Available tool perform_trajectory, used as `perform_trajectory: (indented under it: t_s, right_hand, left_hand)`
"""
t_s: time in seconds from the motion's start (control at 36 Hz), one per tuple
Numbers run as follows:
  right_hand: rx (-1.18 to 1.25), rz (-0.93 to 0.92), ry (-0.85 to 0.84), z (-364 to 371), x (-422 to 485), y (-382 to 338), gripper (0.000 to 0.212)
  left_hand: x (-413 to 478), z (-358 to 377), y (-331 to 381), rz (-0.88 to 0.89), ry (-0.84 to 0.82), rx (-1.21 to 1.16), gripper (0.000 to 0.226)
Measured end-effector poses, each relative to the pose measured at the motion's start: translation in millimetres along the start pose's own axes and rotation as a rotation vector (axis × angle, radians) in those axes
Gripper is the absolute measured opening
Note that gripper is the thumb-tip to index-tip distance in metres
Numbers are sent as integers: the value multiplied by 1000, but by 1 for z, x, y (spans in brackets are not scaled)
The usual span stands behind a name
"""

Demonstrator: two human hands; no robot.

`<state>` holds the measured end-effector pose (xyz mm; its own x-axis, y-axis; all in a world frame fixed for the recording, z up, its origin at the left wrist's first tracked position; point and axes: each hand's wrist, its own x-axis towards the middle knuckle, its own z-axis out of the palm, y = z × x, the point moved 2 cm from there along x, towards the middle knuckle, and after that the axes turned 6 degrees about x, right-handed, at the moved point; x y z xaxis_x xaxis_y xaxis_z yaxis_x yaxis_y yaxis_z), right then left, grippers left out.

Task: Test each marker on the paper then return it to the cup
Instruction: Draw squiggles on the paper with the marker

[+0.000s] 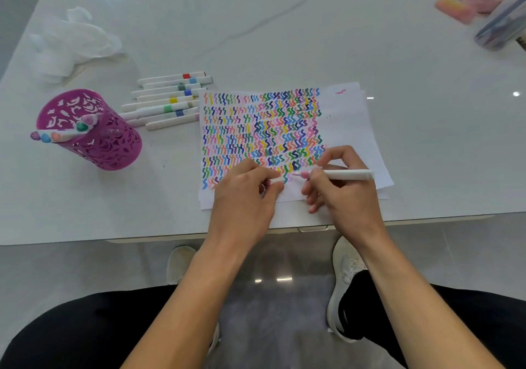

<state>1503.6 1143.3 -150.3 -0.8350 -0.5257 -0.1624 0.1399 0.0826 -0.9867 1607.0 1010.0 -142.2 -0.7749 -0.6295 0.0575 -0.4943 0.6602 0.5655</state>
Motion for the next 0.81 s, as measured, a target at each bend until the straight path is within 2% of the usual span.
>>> perform_trajectory:
  t_s: [0.44, 0.81]
  right_hand:
    - [-69, 1, 55, 3, 1, 6, 21]
    - [-160, 9, 73, 2, 1, 6, 20]
  left_hand:
    - [1, 2, -1, -7, -1, 14, 18]
    - [1, 1, 0, 1, 1, 28, 20]
